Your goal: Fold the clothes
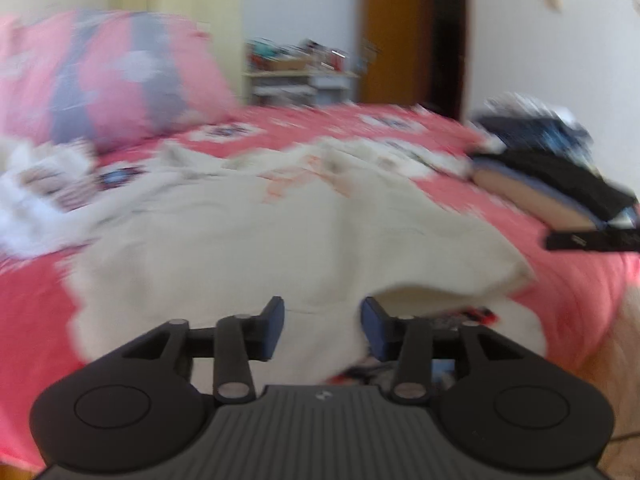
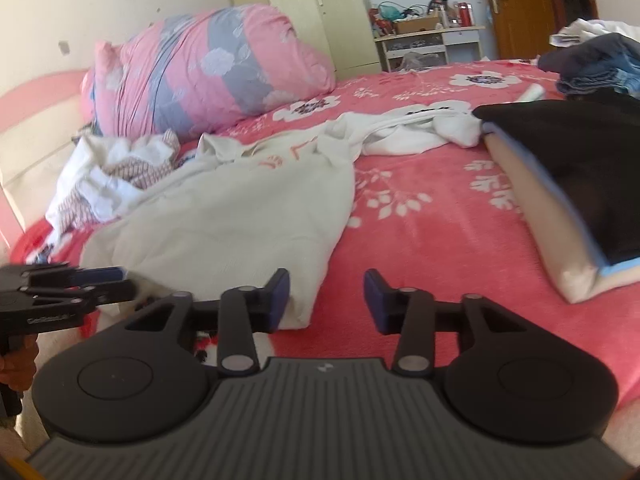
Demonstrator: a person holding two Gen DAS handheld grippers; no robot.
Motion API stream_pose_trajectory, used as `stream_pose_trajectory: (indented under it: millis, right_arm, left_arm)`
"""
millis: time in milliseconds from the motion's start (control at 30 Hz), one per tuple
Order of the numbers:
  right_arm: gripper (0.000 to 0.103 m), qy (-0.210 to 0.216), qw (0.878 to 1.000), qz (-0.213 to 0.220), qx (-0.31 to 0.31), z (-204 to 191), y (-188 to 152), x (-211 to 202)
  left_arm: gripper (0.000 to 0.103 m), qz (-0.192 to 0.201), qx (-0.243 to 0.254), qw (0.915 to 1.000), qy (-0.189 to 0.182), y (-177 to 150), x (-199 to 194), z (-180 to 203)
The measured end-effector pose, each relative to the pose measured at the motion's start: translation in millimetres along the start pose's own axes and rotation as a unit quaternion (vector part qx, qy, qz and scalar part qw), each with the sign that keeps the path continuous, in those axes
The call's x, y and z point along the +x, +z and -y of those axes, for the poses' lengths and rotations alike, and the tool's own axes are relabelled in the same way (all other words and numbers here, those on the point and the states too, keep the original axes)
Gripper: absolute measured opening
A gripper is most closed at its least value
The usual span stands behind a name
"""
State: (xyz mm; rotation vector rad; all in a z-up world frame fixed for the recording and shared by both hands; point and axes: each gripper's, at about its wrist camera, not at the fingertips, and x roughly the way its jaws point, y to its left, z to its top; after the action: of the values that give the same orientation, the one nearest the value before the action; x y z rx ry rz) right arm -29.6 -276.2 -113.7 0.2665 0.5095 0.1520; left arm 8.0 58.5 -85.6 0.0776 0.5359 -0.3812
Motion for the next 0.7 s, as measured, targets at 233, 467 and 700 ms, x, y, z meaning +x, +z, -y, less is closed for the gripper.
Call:
stream_pose_trajectory:
  millis: [233,467,700]
  right_arm:
    - [0.063,0.049,0.998,-0.004,0.041,-8,15,1]
    - [0.077,0.034,0.982,-0.066,0.174,4,7,45]
    - [0.008,0.127,0.963,-0.080,0.224,6,9,64]
  left_arm:
    - [0.057,0.013,-0.116,0.9869,0.112,1,4,-105]
    - [0.063,-0.023,-0.176,0.9826,0.054,1,53,-161]
    - [0.013,-0.013,-0.261,0.9651,0.014,-1,49,-154]
